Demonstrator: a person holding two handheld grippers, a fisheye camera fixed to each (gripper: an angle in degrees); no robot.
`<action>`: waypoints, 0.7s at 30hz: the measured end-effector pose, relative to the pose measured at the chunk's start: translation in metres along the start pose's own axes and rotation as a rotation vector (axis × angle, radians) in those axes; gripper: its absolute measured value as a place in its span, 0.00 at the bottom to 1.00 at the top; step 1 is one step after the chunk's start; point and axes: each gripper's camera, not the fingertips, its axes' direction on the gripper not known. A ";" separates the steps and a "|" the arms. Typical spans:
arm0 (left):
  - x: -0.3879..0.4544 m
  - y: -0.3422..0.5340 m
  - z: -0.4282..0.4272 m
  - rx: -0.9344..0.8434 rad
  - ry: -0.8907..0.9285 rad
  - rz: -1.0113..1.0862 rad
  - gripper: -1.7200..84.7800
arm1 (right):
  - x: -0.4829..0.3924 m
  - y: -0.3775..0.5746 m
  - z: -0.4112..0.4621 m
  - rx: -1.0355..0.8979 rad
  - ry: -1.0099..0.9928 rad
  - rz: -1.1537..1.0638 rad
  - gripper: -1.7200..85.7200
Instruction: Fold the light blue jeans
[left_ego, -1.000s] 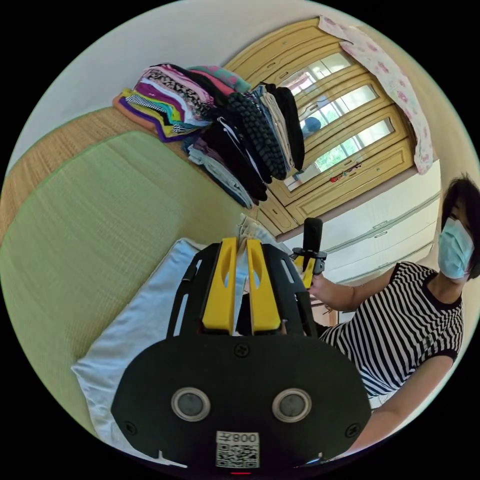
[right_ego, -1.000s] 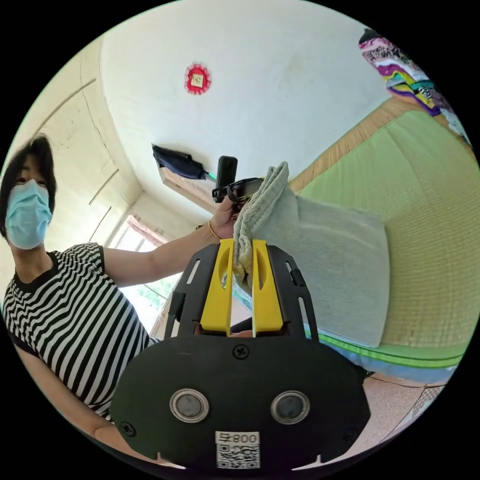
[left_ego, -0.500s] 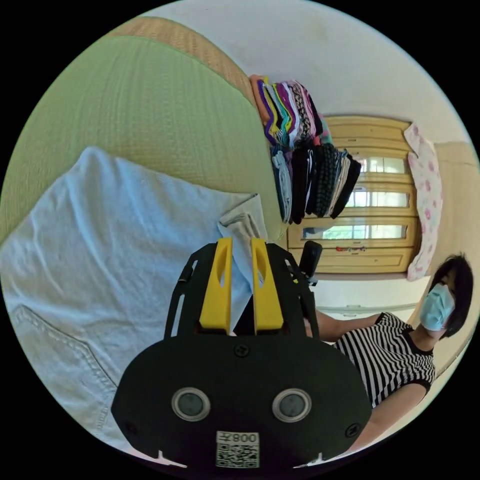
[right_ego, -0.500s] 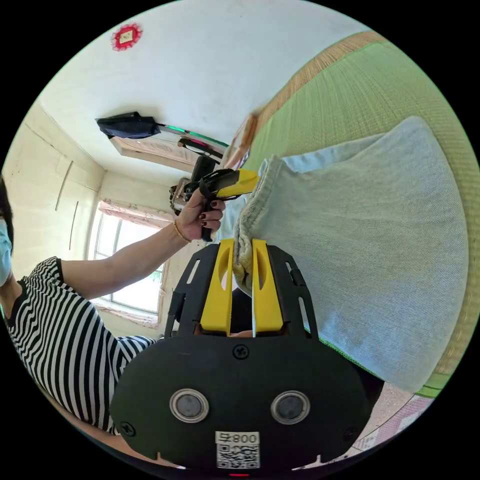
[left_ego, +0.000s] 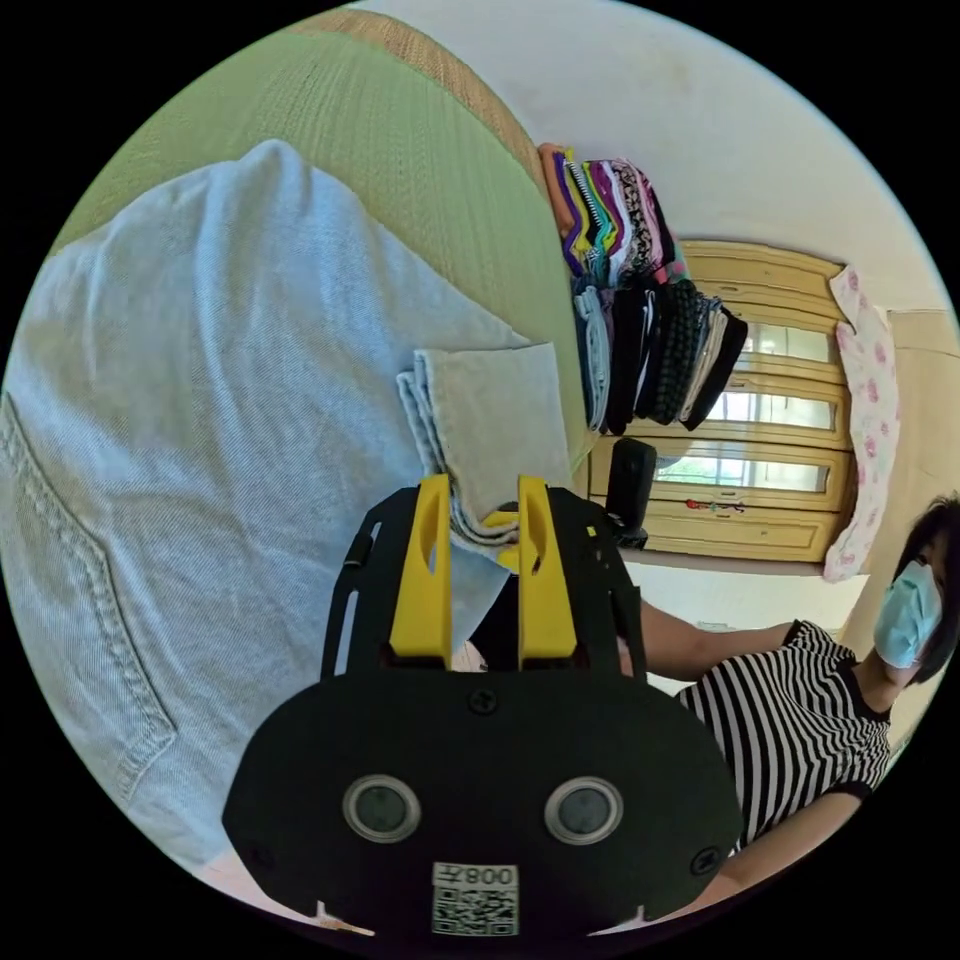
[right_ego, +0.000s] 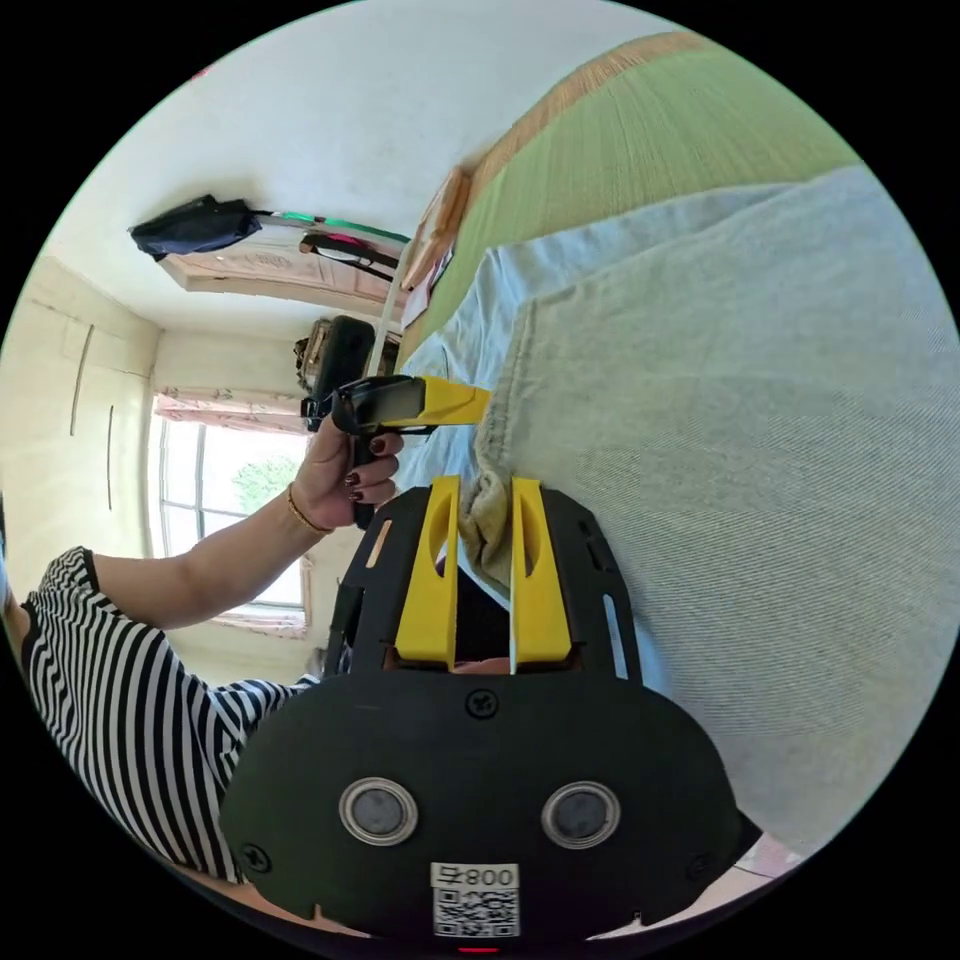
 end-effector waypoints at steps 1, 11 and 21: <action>-0.002 0.002 -0.002 -0.001 0.001 -0.010 0.14 | 0.002 0.000 0.000 0.010 -0.014 0.013 0.12; -0.009 0.007 -0.010 -0.007 -0.104 -0.052 0.06 | -0.040 0.005 -0.009 -0.027 -0.044 -0.117 0.07; 0.009 0.024 0.000 0.020 -0.254 0.068 0.03 | -0.040 0.018 0.010 -0.096 0.218 -0.078 0.02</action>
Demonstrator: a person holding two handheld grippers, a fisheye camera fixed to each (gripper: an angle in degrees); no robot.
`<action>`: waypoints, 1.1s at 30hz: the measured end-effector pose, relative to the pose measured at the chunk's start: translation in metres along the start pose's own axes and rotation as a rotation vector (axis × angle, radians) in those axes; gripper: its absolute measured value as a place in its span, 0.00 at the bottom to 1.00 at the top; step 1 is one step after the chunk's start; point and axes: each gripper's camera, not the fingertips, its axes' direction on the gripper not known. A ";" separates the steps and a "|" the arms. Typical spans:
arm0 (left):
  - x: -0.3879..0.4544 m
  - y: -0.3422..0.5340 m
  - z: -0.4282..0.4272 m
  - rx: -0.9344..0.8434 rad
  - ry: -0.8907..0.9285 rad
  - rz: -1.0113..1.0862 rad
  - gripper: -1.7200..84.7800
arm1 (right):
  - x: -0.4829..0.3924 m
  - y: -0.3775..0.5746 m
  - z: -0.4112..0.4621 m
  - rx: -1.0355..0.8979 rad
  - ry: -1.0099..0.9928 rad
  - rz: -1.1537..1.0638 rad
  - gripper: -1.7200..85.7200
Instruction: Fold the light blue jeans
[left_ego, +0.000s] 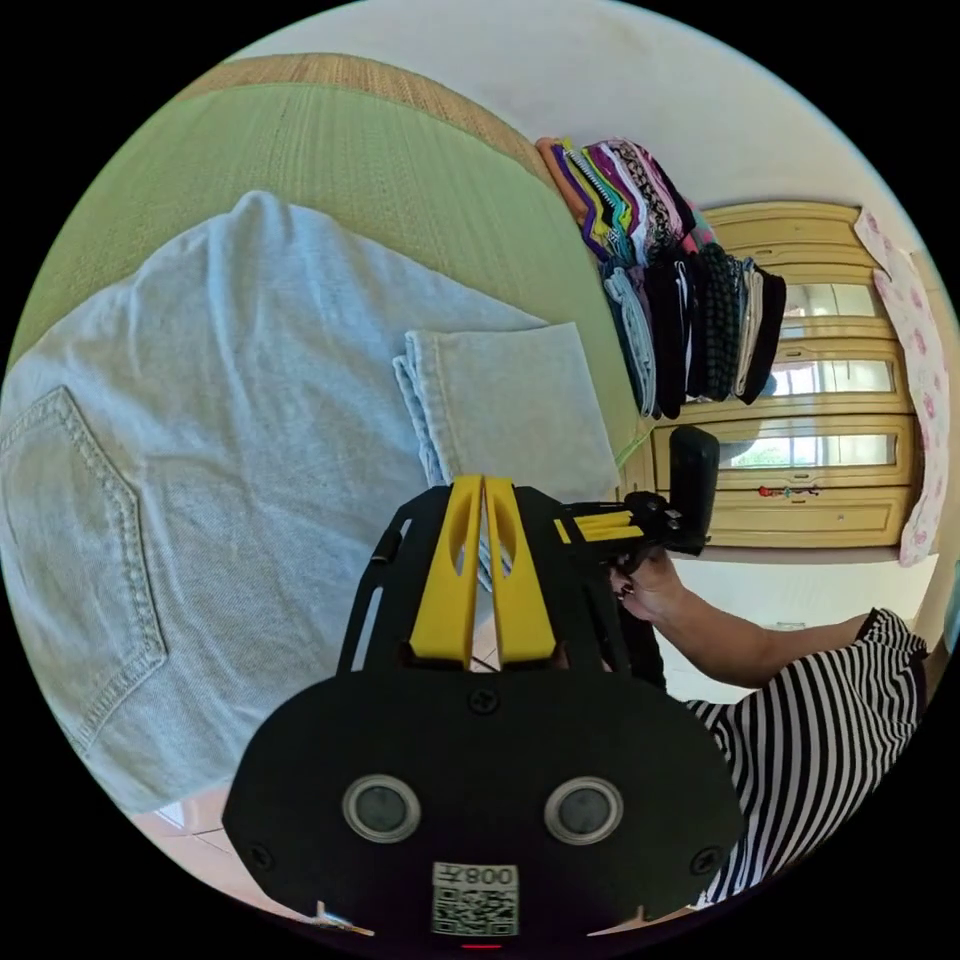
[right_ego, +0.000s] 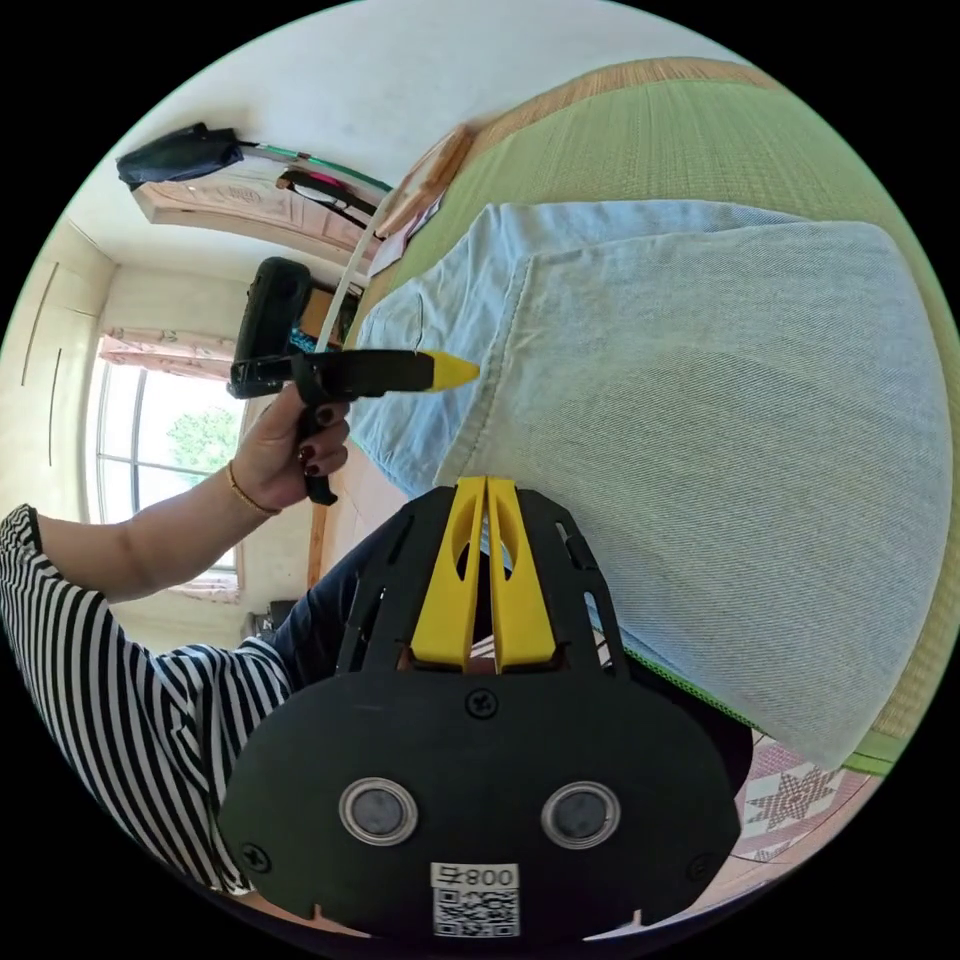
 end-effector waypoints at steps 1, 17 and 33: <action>-0.001 0.000 0.012 -0.058 -0.034 -0.014 0.03 | 0.000 0.000 0.000 -0.003 -0.007 0.017 0.02; -0.013 0.015 0.085 -0.113 -0.105 0.056 0.02 | 0.057 0.071 -0.115 0.224 0.056 0.267 0.02; -0.018 0.042 0.174 -0.131 -0.184 0.176 0.03 | 0.090 0.027 -0.175 0.217 0.147 0.281 0.02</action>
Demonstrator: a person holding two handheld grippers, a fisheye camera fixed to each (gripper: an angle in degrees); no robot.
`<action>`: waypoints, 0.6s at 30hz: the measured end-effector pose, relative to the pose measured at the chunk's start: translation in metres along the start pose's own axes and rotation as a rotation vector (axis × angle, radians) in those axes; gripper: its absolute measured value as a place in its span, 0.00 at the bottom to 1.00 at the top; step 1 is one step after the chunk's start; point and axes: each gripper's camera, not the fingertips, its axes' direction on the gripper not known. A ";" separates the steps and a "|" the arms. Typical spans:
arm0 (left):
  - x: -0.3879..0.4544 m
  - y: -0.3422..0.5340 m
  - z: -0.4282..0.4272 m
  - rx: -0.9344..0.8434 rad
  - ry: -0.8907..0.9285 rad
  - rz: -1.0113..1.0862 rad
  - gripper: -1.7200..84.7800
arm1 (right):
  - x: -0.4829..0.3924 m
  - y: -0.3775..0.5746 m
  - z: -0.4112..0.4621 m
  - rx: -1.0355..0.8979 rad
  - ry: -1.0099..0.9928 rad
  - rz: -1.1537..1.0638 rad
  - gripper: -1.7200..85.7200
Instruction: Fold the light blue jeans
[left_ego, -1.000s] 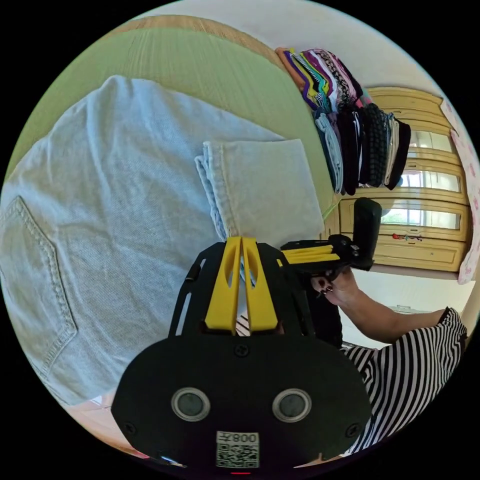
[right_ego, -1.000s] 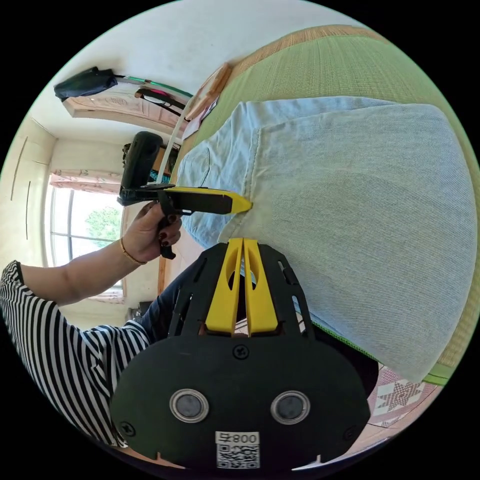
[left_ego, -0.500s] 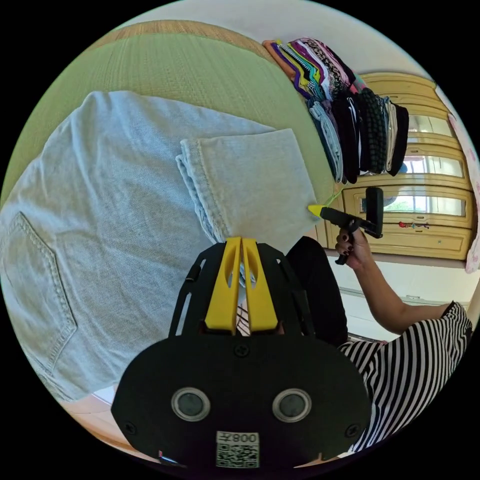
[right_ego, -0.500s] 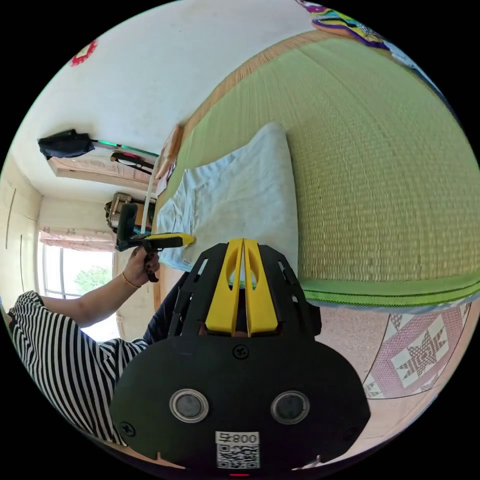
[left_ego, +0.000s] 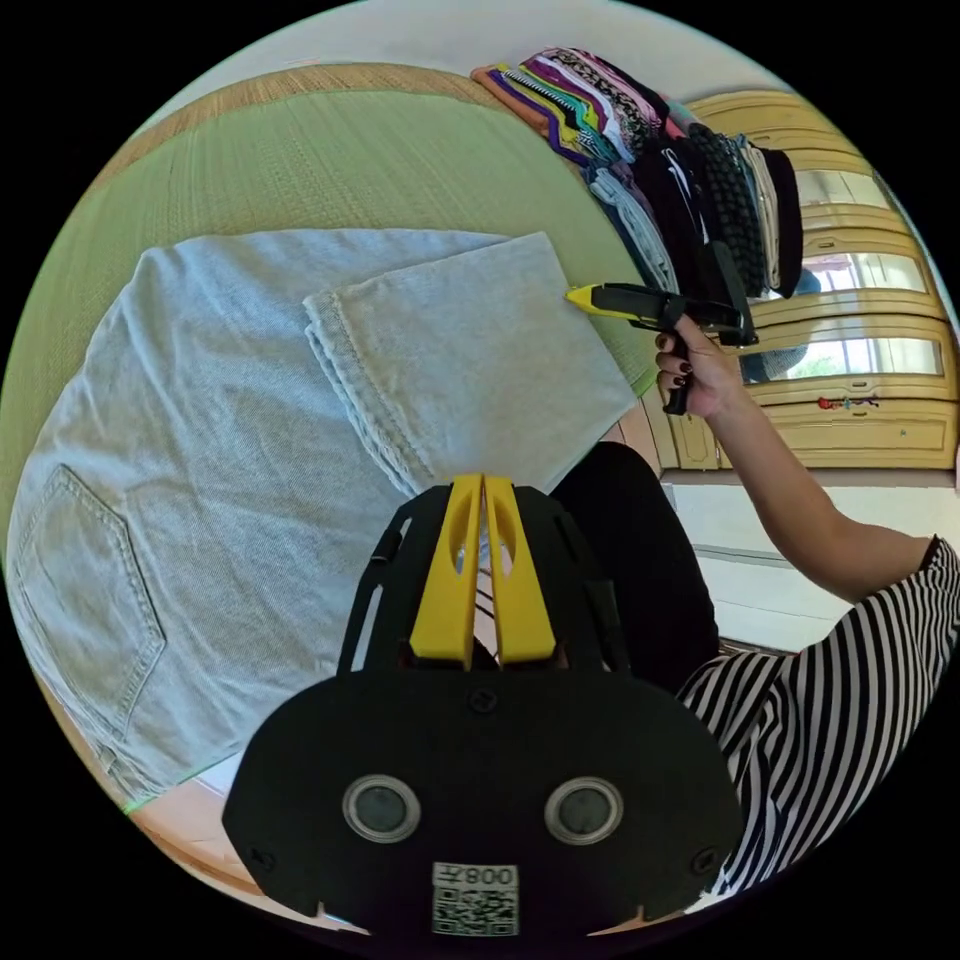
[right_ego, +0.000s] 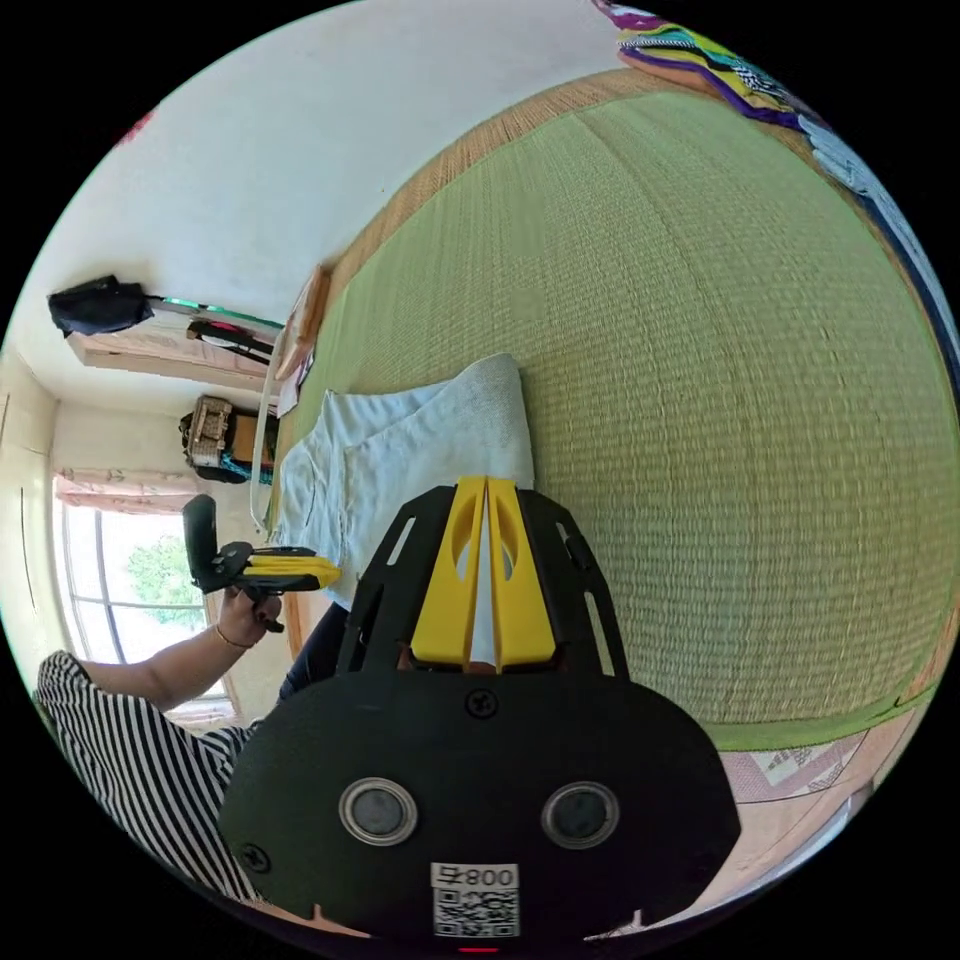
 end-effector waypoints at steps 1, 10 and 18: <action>0.004 0.001 0.007 0.013 0.016 0.027 0.03 | 0.002 0.011 -0.012 0.019 -0.012 -0.019 0.03; 0.055 -0.019 0.097 -0.016 0.055 0.231 0.11 | 0.054 0.096 -0.050 -0.040 -0.146 0.088 0.07; 0.099 -0.042 0.171 -0.049 -0.031 0.331 0.14 | 0.078 0.106 -0.064 -0.020 -0.382 0.114 0.06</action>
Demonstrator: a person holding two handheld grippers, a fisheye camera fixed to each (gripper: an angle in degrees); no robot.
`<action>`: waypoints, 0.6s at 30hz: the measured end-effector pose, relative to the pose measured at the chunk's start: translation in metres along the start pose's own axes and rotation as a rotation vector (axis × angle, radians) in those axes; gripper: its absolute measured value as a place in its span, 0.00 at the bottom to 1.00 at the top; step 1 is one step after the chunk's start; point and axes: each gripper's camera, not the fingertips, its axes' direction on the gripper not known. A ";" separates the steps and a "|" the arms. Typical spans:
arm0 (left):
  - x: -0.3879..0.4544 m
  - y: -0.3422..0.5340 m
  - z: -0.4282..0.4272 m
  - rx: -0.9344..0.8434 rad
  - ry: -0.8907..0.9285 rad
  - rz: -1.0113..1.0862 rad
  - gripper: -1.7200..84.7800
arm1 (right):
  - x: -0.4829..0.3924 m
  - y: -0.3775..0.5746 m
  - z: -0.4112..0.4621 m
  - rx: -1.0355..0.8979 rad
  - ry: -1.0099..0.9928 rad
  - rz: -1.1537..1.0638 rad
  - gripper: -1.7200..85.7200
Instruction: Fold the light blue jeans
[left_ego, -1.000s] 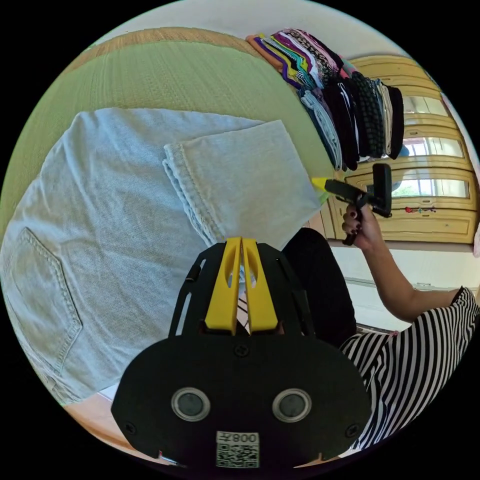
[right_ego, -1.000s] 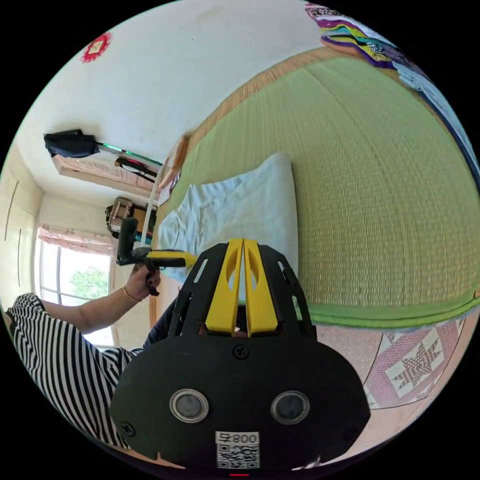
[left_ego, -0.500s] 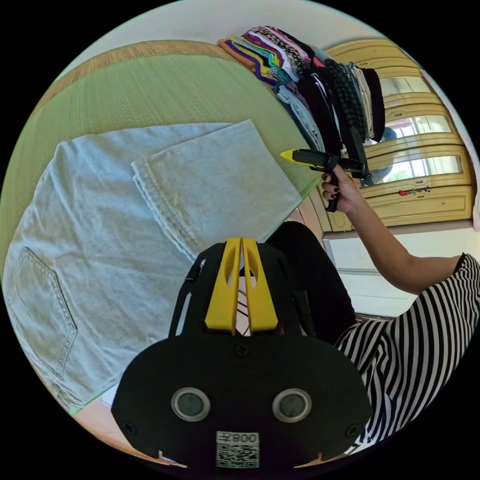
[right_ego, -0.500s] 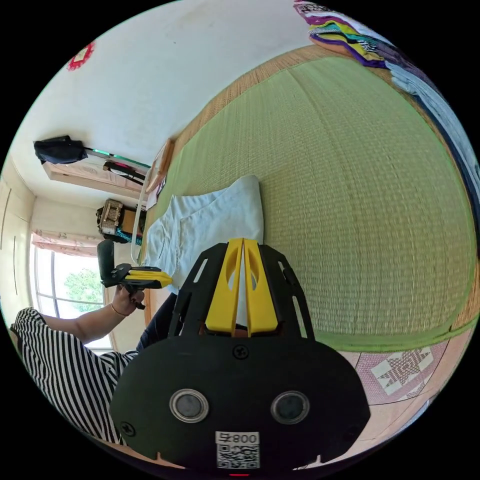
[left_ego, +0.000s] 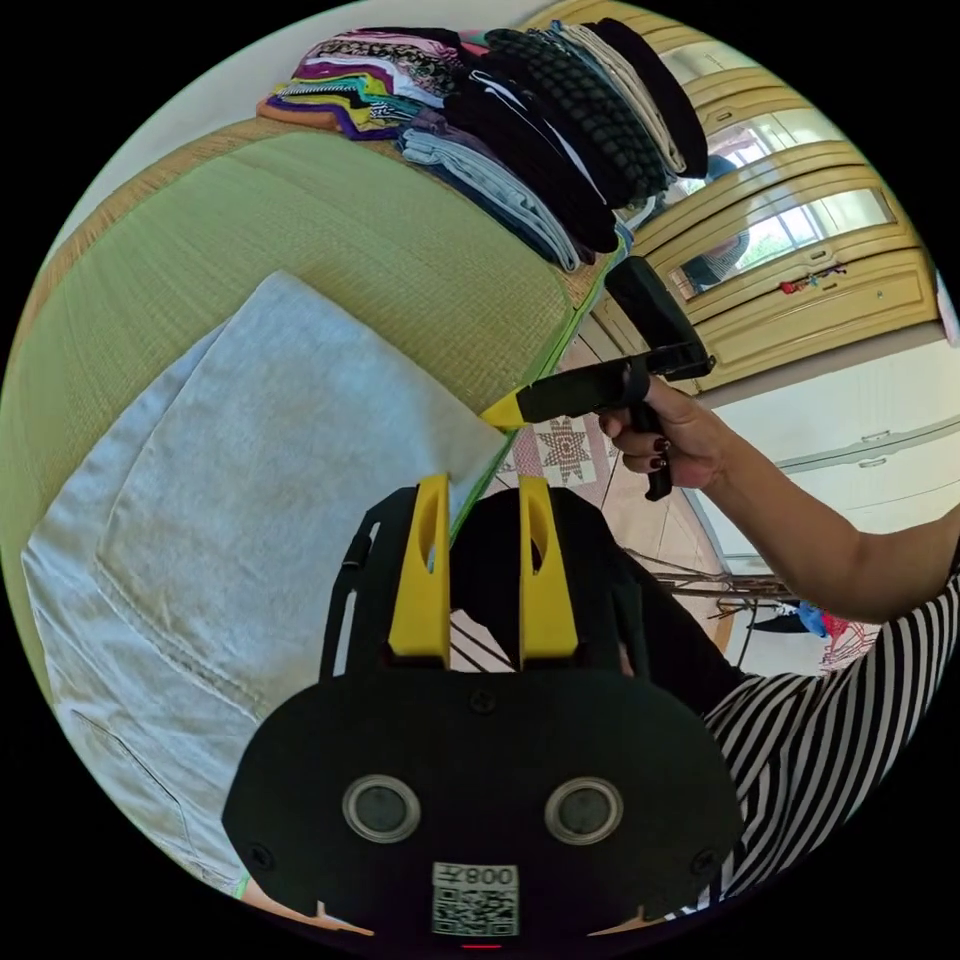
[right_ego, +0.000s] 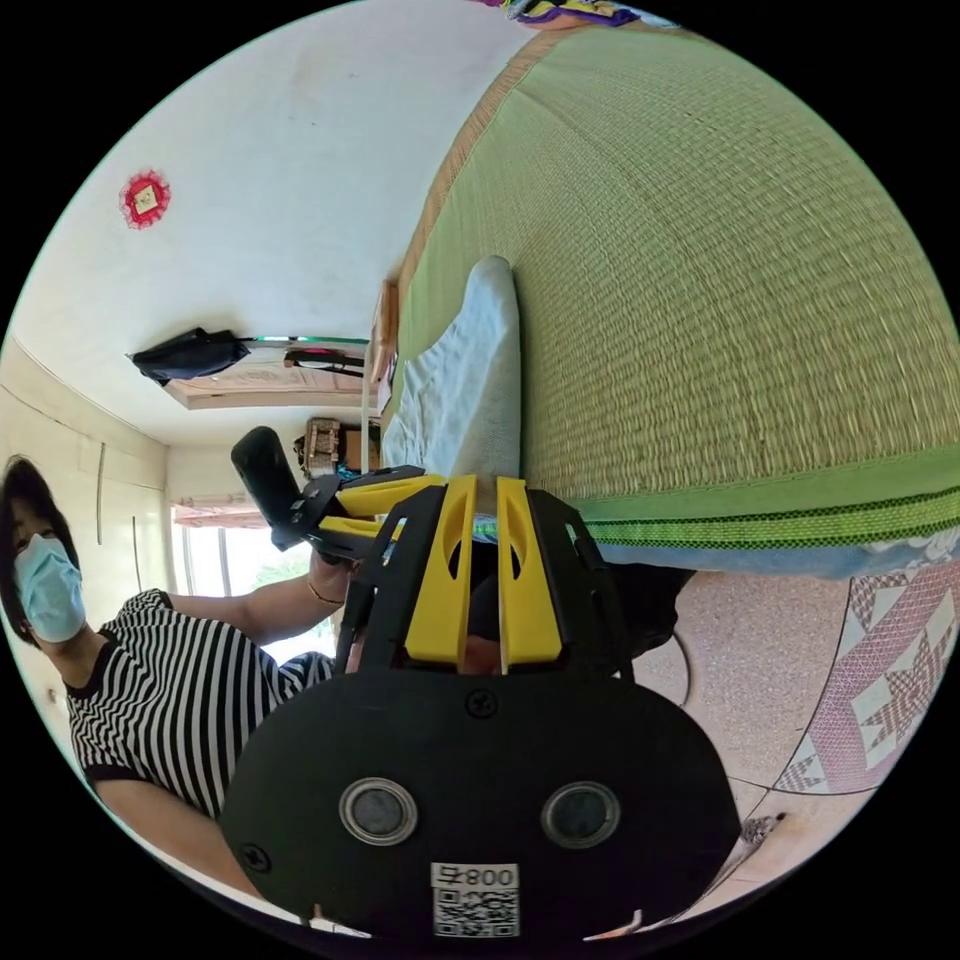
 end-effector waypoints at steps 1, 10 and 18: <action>0.004 -0.003 0.009 -0.008 -0.020 -0.002 0.15 | 0.001 0.001 -0.003 0.001 -0.008 0.000 0.06; 0.021 -0.012 0.070 -0.040 -0.164 -0.042 0.11 | 0.002 0.008 -0.016 -0.004 -0.022 -0.005 0.07; 0.027 -0.005 0.085 0.007 -0.124 -0.050 0.06 | -0.005 0.005 -0.034 0.025 -0.034 -0.031 0.10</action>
